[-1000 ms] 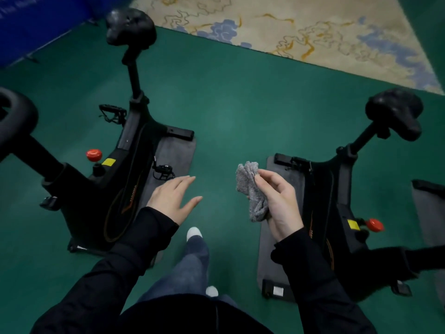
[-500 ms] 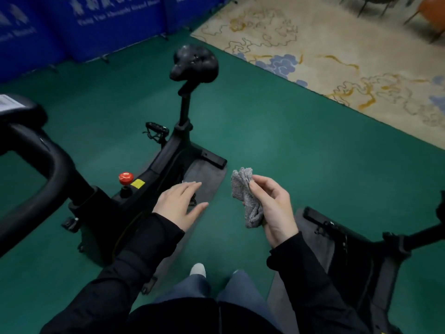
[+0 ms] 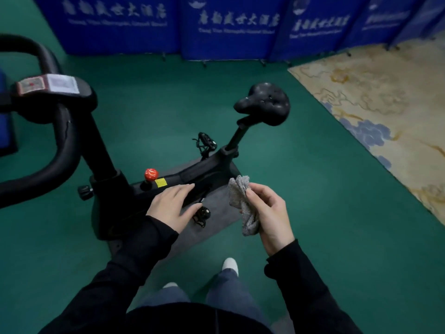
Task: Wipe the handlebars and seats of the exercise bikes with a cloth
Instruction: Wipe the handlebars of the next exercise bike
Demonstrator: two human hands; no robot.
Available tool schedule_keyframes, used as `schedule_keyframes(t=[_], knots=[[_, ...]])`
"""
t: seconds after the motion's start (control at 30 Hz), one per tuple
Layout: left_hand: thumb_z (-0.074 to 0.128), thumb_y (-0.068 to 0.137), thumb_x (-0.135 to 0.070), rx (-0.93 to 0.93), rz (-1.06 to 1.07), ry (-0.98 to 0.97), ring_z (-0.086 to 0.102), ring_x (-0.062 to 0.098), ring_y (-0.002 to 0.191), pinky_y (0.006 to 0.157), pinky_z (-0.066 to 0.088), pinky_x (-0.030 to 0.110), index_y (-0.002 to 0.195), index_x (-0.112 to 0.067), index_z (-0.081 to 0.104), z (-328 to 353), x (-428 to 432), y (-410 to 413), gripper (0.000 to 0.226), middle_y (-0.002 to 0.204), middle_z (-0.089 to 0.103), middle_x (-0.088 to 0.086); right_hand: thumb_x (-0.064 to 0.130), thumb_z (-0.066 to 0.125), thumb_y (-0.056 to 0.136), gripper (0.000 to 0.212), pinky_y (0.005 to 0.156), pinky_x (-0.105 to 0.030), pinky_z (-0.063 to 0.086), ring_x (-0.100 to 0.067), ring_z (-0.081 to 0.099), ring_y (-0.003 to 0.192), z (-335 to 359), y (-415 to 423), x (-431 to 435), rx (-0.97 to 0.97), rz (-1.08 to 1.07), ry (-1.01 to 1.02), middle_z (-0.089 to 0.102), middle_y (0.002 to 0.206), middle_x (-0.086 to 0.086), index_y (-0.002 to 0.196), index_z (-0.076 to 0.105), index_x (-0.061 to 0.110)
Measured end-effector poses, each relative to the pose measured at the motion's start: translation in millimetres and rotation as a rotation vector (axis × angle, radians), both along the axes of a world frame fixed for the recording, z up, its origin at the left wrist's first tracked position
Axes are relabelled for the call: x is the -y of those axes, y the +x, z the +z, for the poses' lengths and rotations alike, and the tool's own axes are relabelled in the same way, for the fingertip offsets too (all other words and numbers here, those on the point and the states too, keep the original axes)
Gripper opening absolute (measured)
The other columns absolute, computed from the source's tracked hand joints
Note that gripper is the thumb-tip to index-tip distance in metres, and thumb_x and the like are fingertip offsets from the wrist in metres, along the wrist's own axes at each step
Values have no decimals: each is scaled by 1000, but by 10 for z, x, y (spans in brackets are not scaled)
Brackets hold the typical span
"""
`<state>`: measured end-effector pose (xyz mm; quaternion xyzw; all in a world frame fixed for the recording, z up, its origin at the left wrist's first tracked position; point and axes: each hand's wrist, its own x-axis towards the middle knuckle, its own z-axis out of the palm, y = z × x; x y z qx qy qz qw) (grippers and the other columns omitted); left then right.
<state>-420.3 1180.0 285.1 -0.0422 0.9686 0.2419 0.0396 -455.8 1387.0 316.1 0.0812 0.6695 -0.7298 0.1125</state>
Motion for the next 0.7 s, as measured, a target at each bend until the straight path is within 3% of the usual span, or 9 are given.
schedule_keyframes(t=[0.2, 0.4, 0.7], knots=[[53, 92, -42, 4, 263, 3, 38, 19, 133, 107, 25, 28, 139, -16, 44, 22, -323, 12, 55, 140, 48, 2, 8, 61, 91, 10, 81, -28, 52, -13, 65, 87, 57, -518, -239, -11, 264, 29, 71, 95, -6, 97, 69, 11], [53, 92, -42, 30, 510, 6, 38, 19, 133, 108, 27, 33, 139, -15, 44, 15, -432, 259, 55, 142, 47, 3, 7, 62, 90, 13, 73, -18, 52, -6, 66, 82, 45, -783, -79, -19, 502, 18, 73, 86, 6, 92, 70, 16], [55, 91, -40, 32, 788, 19, 40, 19, 132, 109, 30, 35, 138, -13, 46, 0, -313, 580, 55, 141, 48, 3, 5, 60, 91, 11, 84, -31, 50, -14, 63, 88, 10, -834, 584, 3, 804, 41, 71, 92, -4, 98, 69, 8]])
